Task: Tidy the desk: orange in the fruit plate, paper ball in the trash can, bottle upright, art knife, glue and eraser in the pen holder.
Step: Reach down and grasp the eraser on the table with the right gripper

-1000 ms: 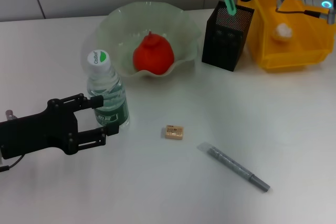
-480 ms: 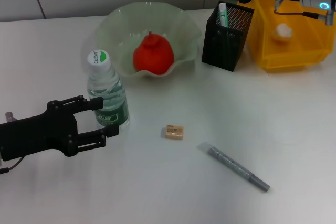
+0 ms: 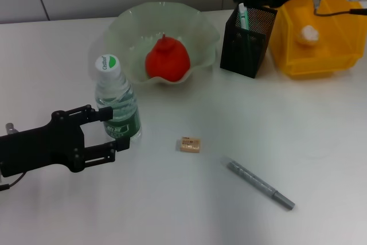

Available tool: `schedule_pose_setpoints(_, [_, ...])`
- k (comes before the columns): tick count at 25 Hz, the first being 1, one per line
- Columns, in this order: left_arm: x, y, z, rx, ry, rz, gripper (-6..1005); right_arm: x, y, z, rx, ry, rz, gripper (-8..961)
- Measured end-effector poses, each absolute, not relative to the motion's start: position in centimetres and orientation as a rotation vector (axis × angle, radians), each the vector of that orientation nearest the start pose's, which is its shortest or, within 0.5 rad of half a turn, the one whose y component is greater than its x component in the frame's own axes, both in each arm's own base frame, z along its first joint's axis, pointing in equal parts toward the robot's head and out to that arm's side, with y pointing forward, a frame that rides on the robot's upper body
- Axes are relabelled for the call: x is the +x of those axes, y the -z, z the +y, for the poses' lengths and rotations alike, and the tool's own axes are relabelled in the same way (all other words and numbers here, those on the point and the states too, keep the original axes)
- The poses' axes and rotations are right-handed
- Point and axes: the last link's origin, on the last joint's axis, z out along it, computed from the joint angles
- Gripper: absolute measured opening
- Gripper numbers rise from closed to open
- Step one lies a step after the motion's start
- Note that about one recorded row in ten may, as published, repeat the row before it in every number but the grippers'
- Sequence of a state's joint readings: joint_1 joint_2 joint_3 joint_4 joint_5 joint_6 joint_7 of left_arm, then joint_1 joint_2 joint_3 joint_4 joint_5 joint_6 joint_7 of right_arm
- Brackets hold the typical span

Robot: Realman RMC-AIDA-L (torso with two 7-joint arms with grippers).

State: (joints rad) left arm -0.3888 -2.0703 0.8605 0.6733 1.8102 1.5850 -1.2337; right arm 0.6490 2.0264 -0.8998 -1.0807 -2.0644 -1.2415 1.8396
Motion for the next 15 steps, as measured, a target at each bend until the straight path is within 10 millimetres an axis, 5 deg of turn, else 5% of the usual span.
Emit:
schedule_pose_setpoints(9, [-27.6, 0.4, 29.4, -2.734, 0.780, -0.481, 757, 12.3, -7.5, 40.1, -2.624, 0.042, 0.606, 643])
schedule_pose_setpoints(15, [-27.5, 0.5, 29.2, -2.752, 0.779, -0.474, 757, 10.6, -4.4, 40.1, -2.733, 0.374, 0.684, 643])
